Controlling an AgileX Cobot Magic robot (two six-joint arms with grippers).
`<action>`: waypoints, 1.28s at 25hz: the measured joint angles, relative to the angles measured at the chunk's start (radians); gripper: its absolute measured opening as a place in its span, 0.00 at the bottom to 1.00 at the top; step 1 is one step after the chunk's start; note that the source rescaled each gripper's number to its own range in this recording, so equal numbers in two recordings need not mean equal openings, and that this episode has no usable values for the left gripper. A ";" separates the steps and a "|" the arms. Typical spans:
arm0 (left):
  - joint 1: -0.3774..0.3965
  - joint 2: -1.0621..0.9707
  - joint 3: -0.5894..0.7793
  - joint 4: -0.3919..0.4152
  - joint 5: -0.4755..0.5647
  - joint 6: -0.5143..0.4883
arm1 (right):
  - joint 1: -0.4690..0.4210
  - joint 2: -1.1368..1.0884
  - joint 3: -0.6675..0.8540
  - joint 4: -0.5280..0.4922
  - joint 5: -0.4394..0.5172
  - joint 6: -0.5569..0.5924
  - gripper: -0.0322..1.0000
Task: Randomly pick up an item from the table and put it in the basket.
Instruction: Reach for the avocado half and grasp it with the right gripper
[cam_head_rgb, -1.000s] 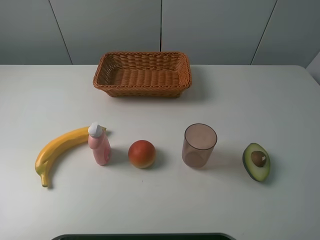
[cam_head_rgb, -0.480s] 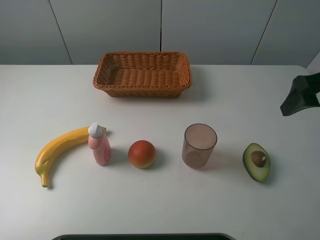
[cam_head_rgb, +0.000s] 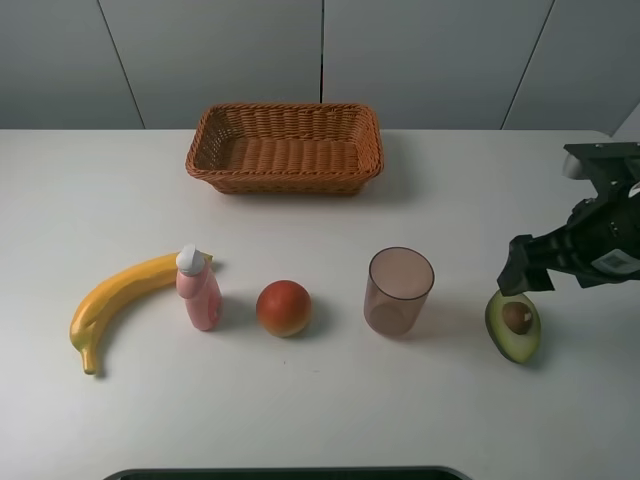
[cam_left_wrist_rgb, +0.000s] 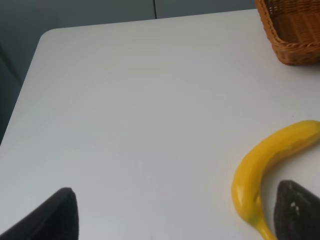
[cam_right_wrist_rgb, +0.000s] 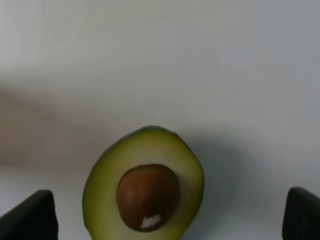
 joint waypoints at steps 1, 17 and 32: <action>0.000 0.000 0.000 0.000 0.000 0.000 | 0.000 0.026 0.001 0.000 -0.008 0.000 0.90; 0.000 0.000 0.000 0.000 0.000 0.000 | 0.032 0.275 0.001 0.030 -0.069 -0.010 0.91; 0.000 0.000 0.000 0.000 0.000 -0.002 | 0.034 0.301 0.001 0.057 -0.092 -0.016 0.03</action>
